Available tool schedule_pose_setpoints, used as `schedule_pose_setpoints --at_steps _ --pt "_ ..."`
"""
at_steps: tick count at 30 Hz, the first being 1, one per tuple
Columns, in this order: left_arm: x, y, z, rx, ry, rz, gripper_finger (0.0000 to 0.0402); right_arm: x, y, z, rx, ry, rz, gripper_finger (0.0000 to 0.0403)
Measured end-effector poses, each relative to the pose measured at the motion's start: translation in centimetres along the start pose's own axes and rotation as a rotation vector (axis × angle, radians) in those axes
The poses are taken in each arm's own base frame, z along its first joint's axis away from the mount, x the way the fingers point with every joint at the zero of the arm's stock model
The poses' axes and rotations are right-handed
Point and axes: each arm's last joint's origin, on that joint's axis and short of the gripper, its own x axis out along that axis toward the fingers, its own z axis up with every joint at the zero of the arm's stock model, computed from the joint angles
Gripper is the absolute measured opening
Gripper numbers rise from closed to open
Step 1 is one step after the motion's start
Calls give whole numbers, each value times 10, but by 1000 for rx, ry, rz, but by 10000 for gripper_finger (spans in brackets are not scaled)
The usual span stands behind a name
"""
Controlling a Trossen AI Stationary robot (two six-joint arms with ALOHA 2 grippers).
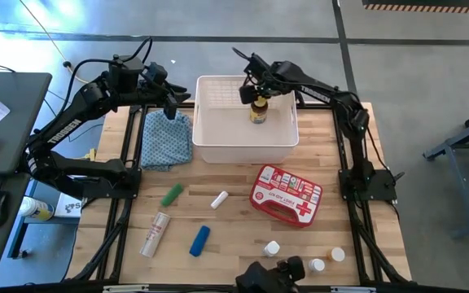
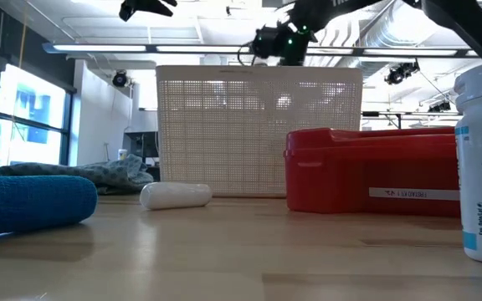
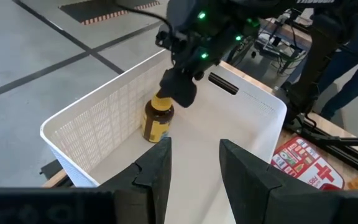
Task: Pick & place medical supplies in basket/bin
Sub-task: Put the yellow pill bottle into the white bin
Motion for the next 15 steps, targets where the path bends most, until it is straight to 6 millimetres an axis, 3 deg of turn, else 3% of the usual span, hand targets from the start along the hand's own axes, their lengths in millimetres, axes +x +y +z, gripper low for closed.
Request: schedule_pose_setpoints --at_steps 7,15 --pt "0 0 0 5 -1 0 170 -16 30 2 -87 -125 214 236" --pt "0 0 0 22 -1 0 170 26 42 -14 -47 13 195 182"
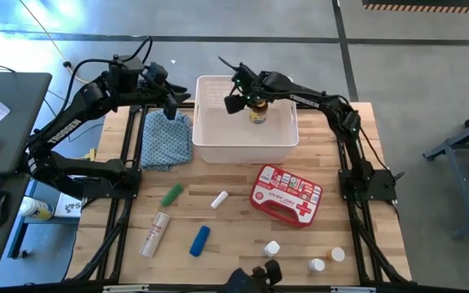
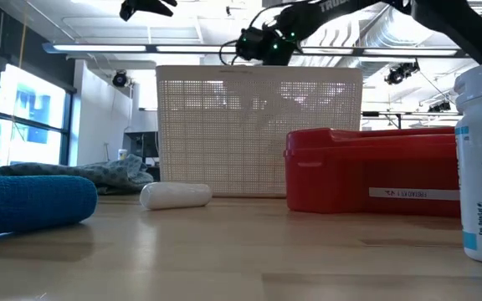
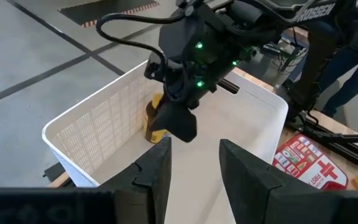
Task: Pick & place medical supplies in basket/bin
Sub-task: Put the yellow pill bottle into the white bin
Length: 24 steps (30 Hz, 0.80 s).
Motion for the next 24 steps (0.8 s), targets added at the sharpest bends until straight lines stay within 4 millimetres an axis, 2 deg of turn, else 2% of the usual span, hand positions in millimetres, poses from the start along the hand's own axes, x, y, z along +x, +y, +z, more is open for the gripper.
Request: schedule_pose_setpoints --at_steps 10,16,24 --pt "0 0 0 0 0 0 170 12 -4 2 45 8 -7 106" --pt "0 0 0 0 1 -1 170 35 -4 -6 56 73 -7 64" --pt "-1 0 0 29 -1 -1 170 39 -7 -8 63 78 -53 16"
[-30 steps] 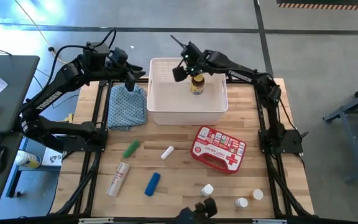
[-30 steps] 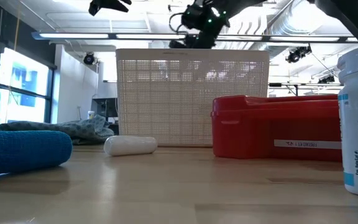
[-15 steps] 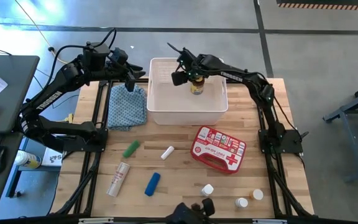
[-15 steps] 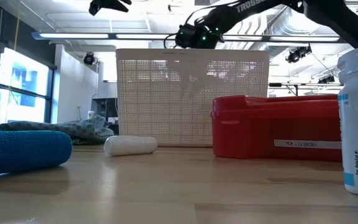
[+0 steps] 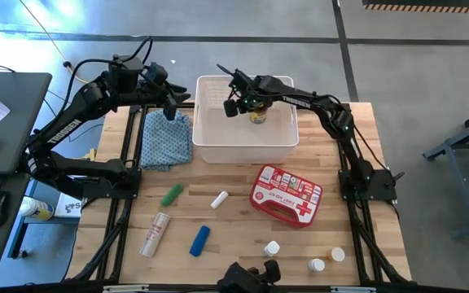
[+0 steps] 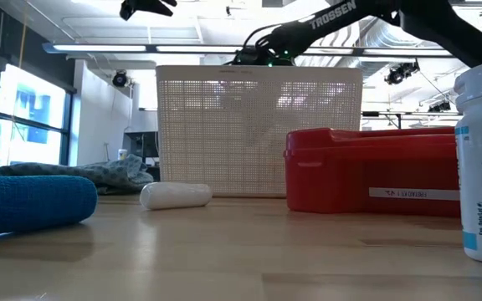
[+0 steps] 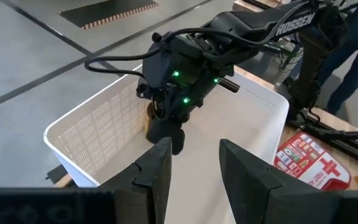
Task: Pick & place medical supplies in basket/bin
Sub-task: Put the yellow pill bottle into the white bin
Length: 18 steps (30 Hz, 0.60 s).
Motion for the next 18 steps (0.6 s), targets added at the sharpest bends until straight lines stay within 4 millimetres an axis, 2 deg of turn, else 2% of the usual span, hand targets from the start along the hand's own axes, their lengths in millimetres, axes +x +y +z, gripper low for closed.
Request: schedule_pose_setpoints --at_steps 6,18 --pt "0 0 0 7 1 4 170 0 -5 0 3 13 -40 3" --pt "0 0 -1 12 7 9 170 1 -22 3 5 58 -120 2"
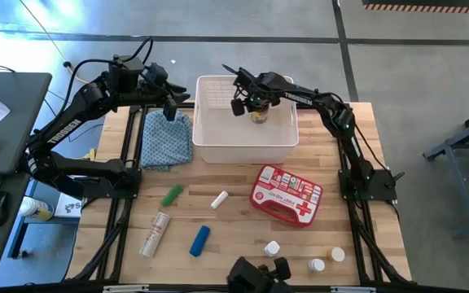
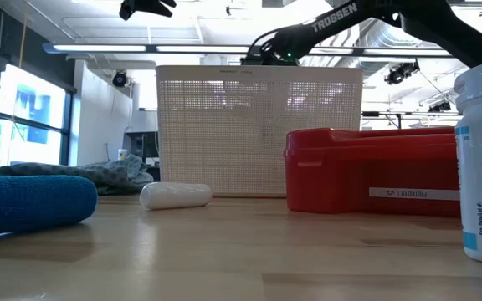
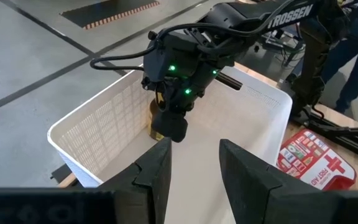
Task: Pick & place medical supplies in basket/bin
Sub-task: Put the yellow pill bottle into the white bin
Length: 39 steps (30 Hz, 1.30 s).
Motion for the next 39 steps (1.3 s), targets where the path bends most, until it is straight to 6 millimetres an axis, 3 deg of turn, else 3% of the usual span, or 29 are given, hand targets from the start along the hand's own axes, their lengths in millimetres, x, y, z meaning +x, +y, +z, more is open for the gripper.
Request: schedule_pose_setpoints --at_steps 20,29,39 --pt "0 0 -2 42 17 10 170 -1 -7 -5 -10 17 -122 0" --pt "-1 0 -2 42 18 11 170 1 3 5 25 -70 3 0" --pt "-6 0 -2 39 4 16 170 5 -18 10 20 -7 -70 0"
